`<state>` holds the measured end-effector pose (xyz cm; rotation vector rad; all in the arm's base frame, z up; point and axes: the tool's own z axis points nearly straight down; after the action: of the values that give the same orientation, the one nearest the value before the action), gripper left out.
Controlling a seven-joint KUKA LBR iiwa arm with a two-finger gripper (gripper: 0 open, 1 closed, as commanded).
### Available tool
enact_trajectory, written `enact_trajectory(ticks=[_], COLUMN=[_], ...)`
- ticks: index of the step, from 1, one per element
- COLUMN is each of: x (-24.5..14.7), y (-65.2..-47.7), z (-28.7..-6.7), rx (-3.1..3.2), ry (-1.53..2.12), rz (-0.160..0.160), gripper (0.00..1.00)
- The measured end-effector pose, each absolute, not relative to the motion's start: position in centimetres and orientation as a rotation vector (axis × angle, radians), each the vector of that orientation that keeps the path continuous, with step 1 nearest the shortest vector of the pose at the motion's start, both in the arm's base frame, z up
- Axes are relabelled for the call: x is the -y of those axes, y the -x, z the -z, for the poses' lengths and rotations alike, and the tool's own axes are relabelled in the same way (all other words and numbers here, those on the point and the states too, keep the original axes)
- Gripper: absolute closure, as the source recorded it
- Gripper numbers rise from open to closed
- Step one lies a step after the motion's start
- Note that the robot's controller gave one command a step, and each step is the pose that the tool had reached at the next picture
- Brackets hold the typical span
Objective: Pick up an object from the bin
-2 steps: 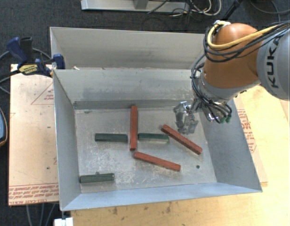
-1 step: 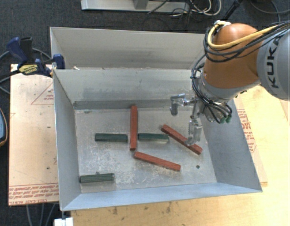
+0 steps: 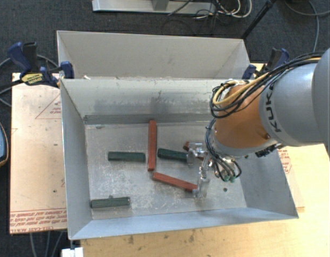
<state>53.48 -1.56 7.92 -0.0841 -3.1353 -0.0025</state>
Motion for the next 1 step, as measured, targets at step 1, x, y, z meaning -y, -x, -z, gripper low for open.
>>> enact_trajectory(ticks=[1], x=[-2.96], y=[-51.90], z=[-7.20], rx=[3.140], ry=[-0.031], rz=[0.004], gripper=[0.00])
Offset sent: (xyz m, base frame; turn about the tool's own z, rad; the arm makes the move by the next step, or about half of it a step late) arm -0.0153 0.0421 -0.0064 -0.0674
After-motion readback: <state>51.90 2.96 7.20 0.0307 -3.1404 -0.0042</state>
